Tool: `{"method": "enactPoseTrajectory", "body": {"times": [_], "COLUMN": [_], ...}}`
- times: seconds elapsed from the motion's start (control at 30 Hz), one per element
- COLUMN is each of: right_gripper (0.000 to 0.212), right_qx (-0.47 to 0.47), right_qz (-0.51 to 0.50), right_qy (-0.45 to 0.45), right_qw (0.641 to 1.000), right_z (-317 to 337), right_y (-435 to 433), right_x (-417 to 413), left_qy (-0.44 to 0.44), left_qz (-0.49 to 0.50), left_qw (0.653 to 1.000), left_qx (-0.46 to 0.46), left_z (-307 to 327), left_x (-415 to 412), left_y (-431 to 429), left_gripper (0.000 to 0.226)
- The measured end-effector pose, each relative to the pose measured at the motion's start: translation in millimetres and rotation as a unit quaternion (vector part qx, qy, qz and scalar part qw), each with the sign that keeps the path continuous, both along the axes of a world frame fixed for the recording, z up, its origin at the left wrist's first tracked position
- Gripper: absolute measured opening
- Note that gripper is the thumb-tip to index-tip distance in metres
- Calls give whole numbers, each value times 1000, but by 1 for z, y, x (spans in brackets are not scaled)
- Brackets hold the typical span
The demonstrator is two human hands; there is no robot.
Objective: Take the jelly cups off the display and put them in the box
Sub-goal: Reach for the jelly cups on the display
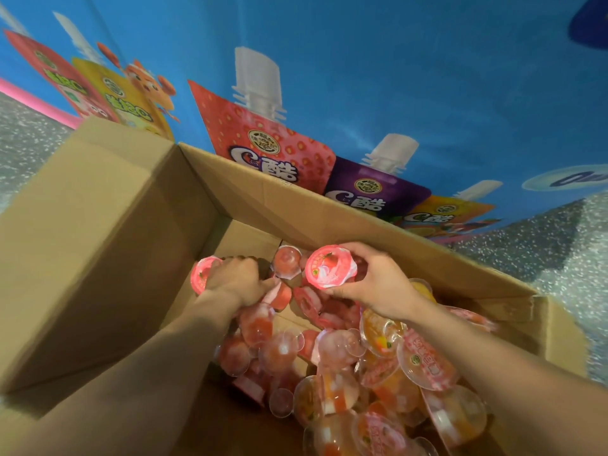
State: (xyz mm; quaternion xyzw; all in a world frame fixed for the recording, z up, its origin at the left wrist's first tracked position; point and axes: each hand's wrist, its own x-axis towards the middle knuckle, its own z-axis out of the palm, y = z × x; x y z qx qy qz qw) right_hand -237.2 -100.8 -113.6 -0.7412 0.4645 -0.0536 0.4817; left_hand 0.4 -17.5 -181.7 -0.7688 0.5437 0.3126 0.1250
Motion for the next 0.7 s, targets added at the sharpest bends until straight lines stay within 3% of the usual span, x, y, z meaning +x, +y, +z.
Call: {"method": "enactPoseTrajectory", "body": {"times": [0.13, 0.27, 0.5, 0.7], "right_gripper": [63, 63, 67, 70], "right_qx": [-8, -7, 2, 12], "right_qz": [3, 2, 7, -2], "right_qy": [-4, -6, 4, 11], "right_qw": [1000, 1000, 1000, 1000], "right_z": [1, -1, 2, 7], "right_y": [-2, -2, -3, -3], "right_x": [2, -3, -5, -10], "left_qy": [-73, -88, -55, -22], "left_qz": [-17, -42, -28, 68], "left_qw": [997, 995, 998, 995], "left_qx": [30, 33, 20, 71], "left_z": [-8, -14, -22, -25], "left_x": [-17, -20, -30, -32], "left_y": [-2, 1, 6, 11], "left_gripper": [75, 72, 55, 78]}}
